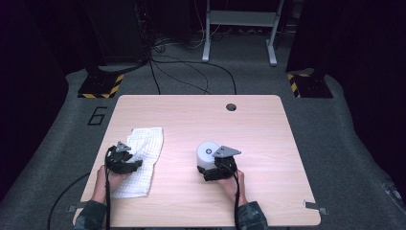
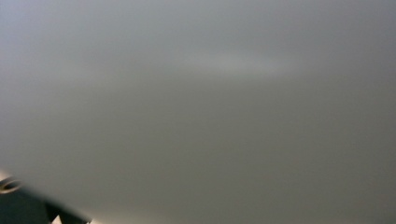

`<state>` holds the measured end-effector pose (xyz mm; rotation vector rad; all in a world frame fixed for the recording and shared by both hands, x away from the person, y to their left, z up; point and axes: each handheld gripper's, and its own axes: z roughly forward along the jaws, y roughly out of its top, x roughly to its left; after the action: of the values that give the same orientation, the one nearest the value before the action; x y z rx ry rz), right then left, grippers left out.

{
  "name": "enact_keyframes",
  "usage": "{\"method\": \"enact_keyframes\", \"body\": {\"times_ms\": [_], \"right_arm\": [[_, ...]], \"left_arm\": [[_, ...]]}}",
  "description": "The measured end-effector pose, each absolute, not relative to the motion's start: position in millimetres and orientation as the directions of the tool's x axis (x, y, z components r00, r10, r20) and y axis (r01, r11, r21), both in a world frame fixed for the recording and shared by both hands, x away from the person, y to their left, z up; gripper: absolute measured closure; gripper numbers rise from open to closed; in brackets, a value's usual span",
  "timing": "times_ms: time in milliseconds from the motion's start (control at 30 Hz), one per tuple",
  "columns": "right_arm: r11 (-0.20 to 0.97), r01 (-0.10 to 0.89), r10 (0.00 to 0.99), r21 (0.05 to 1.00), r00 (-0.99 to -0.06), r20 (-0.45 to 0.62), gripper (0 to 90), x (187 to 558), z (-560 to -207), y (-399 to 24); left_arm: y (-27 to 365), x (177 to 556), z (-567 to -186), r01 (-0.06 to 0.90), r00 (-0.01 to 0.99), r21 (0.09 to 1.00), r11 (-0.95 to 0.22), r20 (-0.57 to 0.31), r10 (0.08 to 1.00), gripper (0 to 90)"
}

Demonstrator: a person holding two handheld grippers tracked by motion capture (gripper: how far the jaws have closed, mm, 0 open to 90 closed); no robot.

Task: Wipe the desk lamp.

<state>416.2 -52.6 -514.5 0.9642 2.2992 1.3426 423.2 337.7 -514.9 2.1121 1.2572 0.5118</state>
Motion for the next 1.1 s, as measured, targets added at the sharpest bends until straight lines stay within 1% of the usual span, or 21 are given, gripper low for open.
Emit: {"method": "enact_keyframes", "body": {"times_ms": [67,167,233,300,367,400,433,500,667,700,733,767,833,900,1067,1100], "right_arm": [[0.336,0.396,0.684,0.855,-0.726,0.068,5.8,416.2,-514.4,-52.6],[0.335,0.393,0.685,0.856,-0.726,0.066,5.8,416.4,-514.6,-52.5],[0.339,0.395,0.681,0.854,-0.729,0.067,5.8,416.5,-514.4,-52.7],[0.335,0.395,0.684,0.855,-0.726,0.067,5.8,416.2,-514.6,-52.3],[0.335,0.396,0.685,0.855,-0.725,0.068,5.8,416.2,-514.6,-52.2],[0.335,0.394,0.685,0.856,-0.726,0.066,5.8,416.2,-514.6,-52.2],[0.335,0.395,0.685,0.855,-0.726,0.067,5.8,416.2,-514.6,-52.2],[0.335,0.396,0.685,0.855,-0.725,0.067,5.8,416.2,-514.6,-52.1],[0.336,0.394,0.685,0.856,-0.725,0.065,5.8,416.2,-514.7,-52.0],[0.338,0.39,0.685,0.856,-0.726,0.061,5.8,416.4,-514.7,-52.1],[0.338,0.39,0.685,0.856,-0.726,0.061,5.8,416.4,-514.7,-52.1],[0.34,0.392,0.683,0.855,-0.728,0.062,5.8,416.4,-514.6,-52.2],[0.343,0.392,0.682,0.854,-0.729,0.061,5.8,416.4,-514.5,-52.2],[0.342,0.393,0.682,0.854,-0.728,0.062,5.8,416.4,-514.5,-52.1],[0.342,0.393,0.682,0.854,-0.729,0.062,5.9,416.4,-514.6,-52.1],[0.343,0.392,0.682,0.853,-0.729,0.061,5.8,416.5,-514.6,-52.1]], "left_arm": [[337.3,422.3,-513.7,0.64,0.481,0.674,-0.369,0.023,0.877,54.0],[335.3,420.9,-514.3,0.629,0.487,0.683,-0.372,0.027,0.873,63.4],[333.4,419.9,-515.3,0.613,0.485,0.695,-0.377,0.045,0.873,69.0],[332.6,419.1,-514.4,0.613,0.493,0.686,-0.392,0.056,0.868,73.4],[330.5,419.1,-516.5,0.593,0.482,0.706,-0.387,0.074,0.873,77.3],[331.0,418.9,-515.7,0.593,0.491,0.696,-0.404,0.085,0.867,78.4],[330.2,418.5,-516.1,0.593,0.483,0.704,-0.39,0.077,0.872,79.5],[330.3,417.7,-515.1,0.596,0.482,0.707,-0.381,0.065,0.874,79.8],[331.5,412.6,-507.2,0.578,0.507,0.709,-0.404,0.077,0.859,80.2],[329.8,410.9,-506.3,0.572,0.498,0.724,-0.386,0.068,0.865,80.2],[328.4,409.6,-505.9,0.557,0.493,0.739,-0.378,0.072,0.867,80.2],[329.2,408.3,-502.4,0.556,0.511,0.725,-0.407,0.087,0.855,80.2],[327.2,405.6,-498.1,0.548,0.514,0.736,-0.399,0.081,0.854,80.2],[325.5,403.0,-492.0,0.531,0.519,0.742,-0.41,0.098,0.849,80.2],[317.4,395.4,-475.7,0.485,0.536,0.772,-0.411,0.109,0.837,80.2],[316.2,394.2,-471.5,0.471,0.547,0.772,-0.426,0.123,0.828,80.2]]}}
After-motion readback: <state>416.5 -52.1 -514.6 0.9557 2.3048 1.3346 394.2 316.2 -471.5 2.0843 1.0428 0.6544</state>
